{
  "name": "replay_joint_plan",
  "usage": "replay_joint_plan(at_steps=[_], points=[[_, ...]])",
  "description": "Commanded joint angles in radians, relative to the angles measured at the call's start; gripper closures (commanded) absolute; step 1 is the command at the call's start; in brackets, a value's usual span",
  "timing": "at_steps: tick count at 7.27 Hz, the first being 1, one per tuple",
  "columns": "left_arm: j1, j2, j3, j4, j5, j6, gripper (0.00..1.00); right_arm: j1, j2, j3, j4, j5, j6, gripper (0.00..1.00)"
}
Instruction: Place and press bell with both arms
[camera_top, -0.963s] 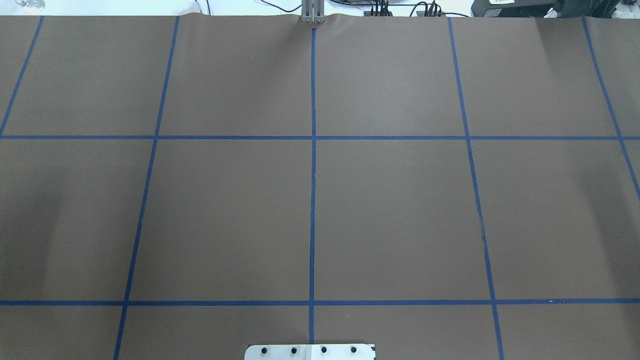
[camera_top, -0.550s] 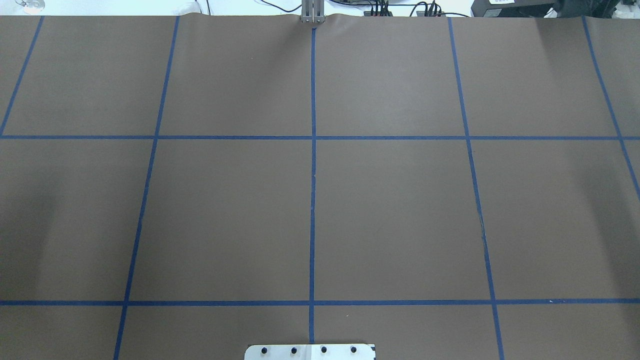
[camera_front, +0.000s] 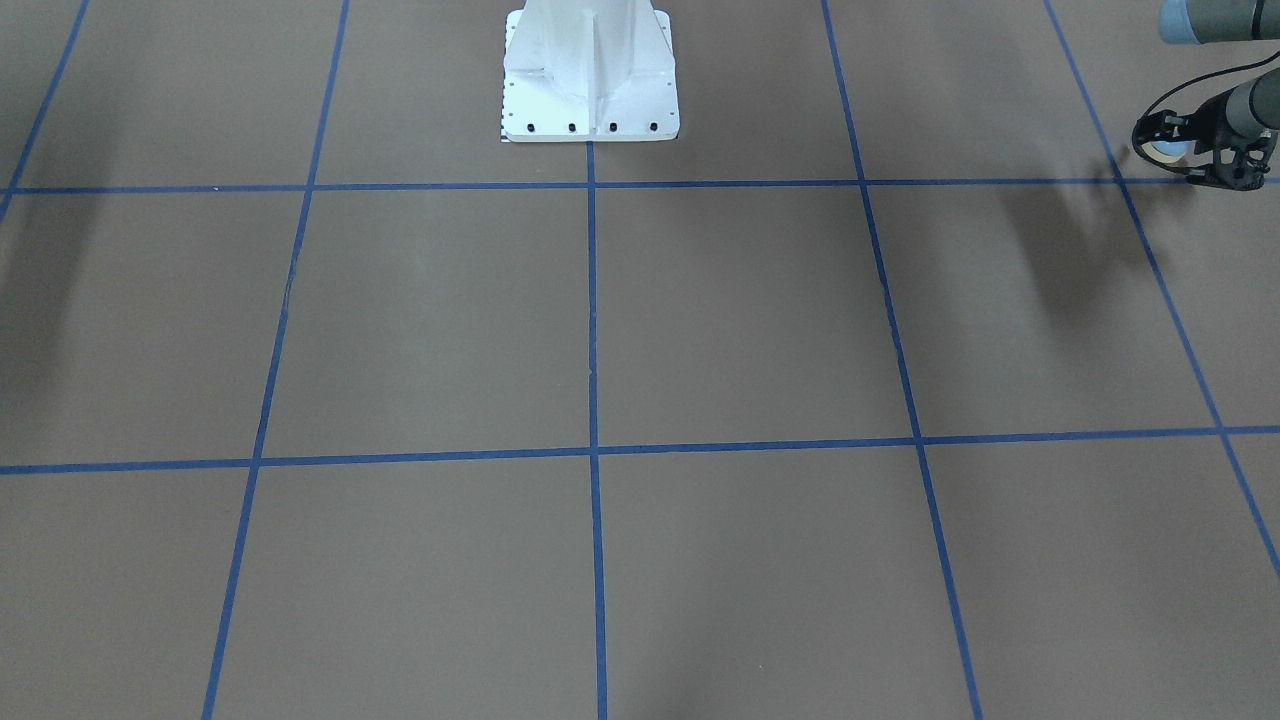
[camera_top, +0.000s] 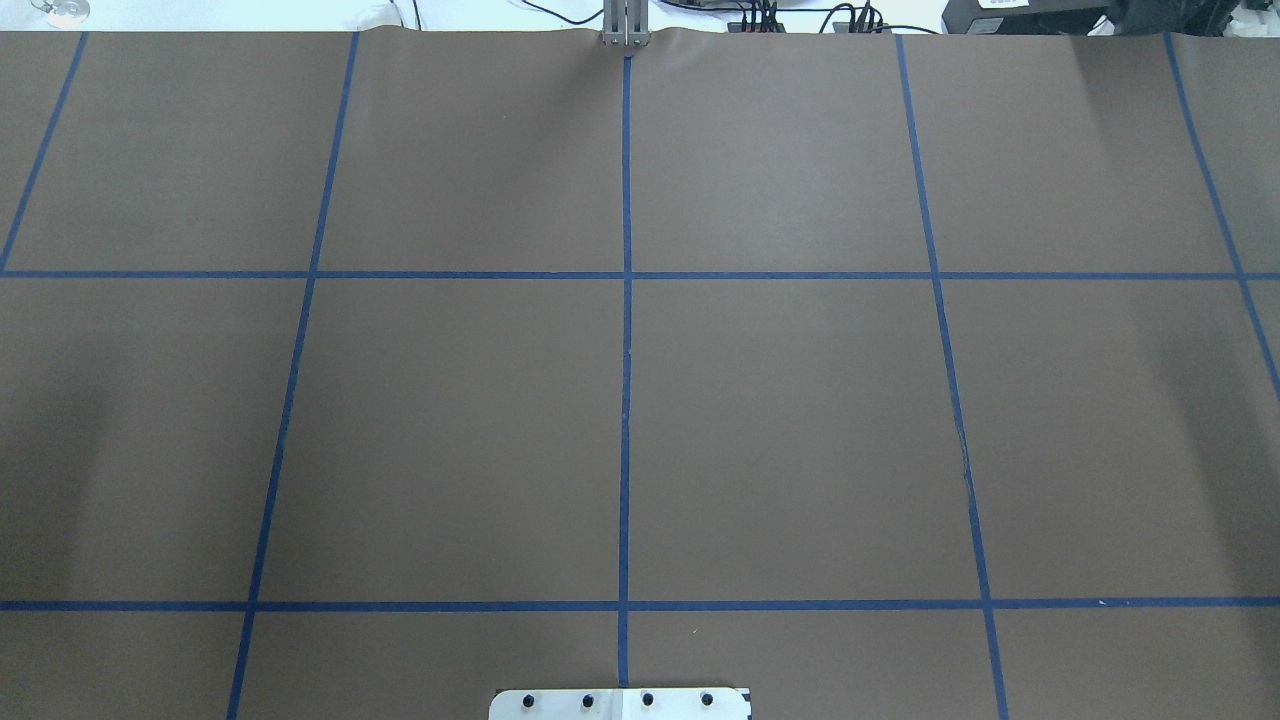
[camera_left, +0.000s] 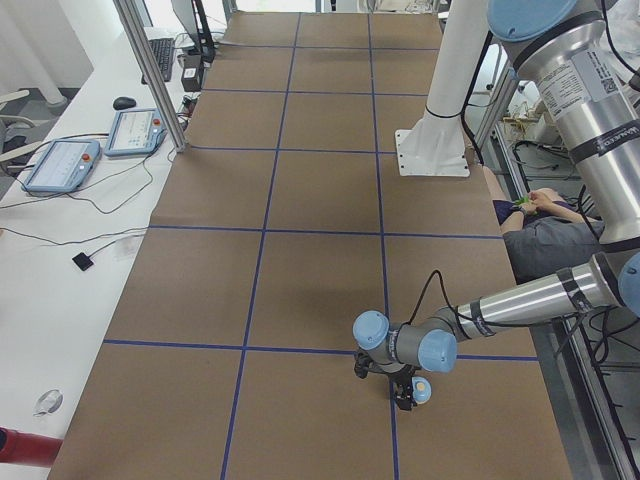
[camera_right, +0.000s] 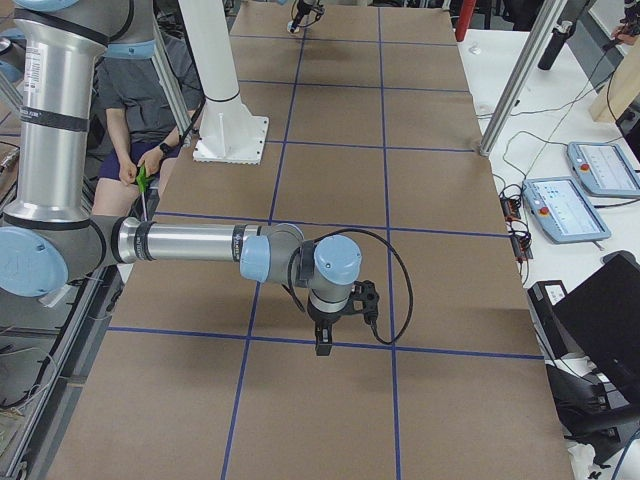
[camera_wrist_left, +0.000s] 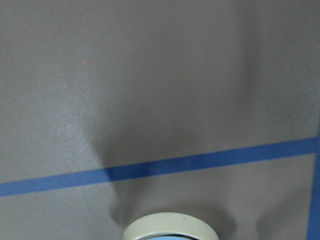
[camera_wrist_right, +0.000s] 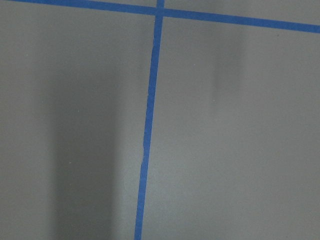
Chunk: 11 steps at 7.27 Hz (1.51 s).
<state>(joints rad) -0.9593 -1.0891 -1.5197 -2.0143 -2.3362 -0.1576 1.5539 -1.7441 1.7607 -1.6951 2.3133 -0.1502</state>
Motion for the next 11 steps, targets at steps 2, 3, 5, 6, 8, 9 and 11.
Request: replay_joint_plan(at_steps=[2, 3, 5, 6, 8, 9, 11], points=[[0.005, 0.002, 0.019, -0.001, 0.001, 0.016, 0.01, 0.0, -0.002, 0.0, 0.0, 0.0, 0.0, 0.0], [0.005, 0.0, 0.019, -0.001, 0.0, 0.016, 0.01, 0.0, -0.002, 0.002, 0.002, 0.0, 0.0, 0.0], [0.005, 0.0, 0.018, -0.009, 0.0, 0.016, 0.11, 0.0, -0.002, 0.011, 0.0, 0.0, 0.0, 0.0], [0.007, 0.0, 0.018, -0.009, 0.0, 0.019, 0.25, 0.0, -0.005, 0.014, 0.0, 0.0, 0.001, 0.0], [0.007, 0.0, 0.018, -0.009, 0.0, 0.021, 0.35, 0.0, -0.006, 0.014, 0.0, 0.001, 0.001, 0.0], [0.007, 0.002, 0.018, -0.009, -0.002, 0.021, 0.48, 0.0, -0.006, 0.019, 0.0, 0.001, 0.001, 0.0], [0.007, 0.011, 0.012, -0.049, -0.002, 0.02, 0.7, 0.0, -0.006, 0.023, 0.0, 0.0, 0.001, 0.0]])
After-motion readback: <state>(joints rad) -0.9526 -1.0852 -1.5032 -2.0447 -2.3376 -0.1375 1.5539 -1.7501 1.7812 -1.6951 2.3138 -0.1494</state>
